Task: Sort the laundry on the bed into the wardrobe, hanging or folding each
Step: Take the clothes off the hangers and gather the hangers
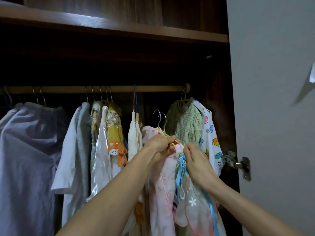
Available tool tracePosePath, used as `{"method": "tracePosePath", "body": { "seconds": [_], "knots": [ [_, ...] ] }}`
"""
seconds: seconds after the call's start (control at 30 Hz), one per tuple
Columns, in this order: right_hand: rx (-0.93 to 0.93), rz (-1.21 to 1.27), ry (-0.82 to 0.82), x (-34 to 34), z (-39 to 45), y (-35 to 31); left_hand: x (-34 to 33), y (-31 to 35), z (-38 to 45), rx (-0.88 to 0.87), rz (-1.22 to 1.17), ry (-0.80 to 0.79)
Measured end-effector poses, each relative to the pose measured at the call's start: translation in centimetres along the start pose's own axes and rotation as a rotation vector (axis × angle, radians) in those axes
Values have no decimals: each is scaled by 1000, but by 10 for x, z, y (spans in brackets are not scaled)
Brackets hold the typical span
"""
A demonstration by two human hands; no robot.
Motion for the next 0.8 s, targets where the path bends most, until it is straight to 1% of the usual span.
{"method": "tracePosePath", "body": {
  "seconds": [0.13,0.2,0.3,0.37,0.43,0.47,0.5,0.53,0.57,0.63,0.67,0.7,0.73,0.77,0.8],
  "knots": [
    [105,-254,4,4,-5,-3,-14,6,-6,-20,10,5],
    [125,-337,33,5,-4,-5,-20,9,-6,-19,35,5],
    [88,-304,112,9,4,-1,-25,13,-6,-2,145,-22],
    [93,-273,170,11,8,1,-28,19,-8,-14,168,-38],
    [93,-230,237,15,11,3,-26,26,-11,-56,166,-34],
    [82,-201,267,18,15,5,-24,30,-11,-112,197,-33],
    [72,-183,292,21,20,7,-19,36,-10,-202,271,-16],
    [65,-176,312,24,27,8,-12,42,-10,-332,412,35],
    [66,-176,327,27,35,8,-3,50,-11,-493,641,116],
    [74,-185,338,29,53,5,15,64,-21,-798,1252,338],
    [77,-193,339,29,63,3,22,70,-27,-931,1497,451],
    [81,-200,340,28,73,-1,30,75,-33,-1028,1651,541],
    [78,-202,339,27,83,-5,38,79,-36,-1054,1725,607],
    [76,-201,341,26,93,-9,47,83,-36,-1016,1744,652],
    [81,-202,349,24,103,-14,56,86,-34,-932,1737,673]
  ]
}}
Point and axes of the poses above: each hand's wrist, its own z-axis towards the middle knuckle, its own x-axis out of the back of the hand, y = z × x, the point moved 4 cm from there along z, towards the middle knuckle, and after that the axes turned 5 degrees about y, right-handed, at the moved point
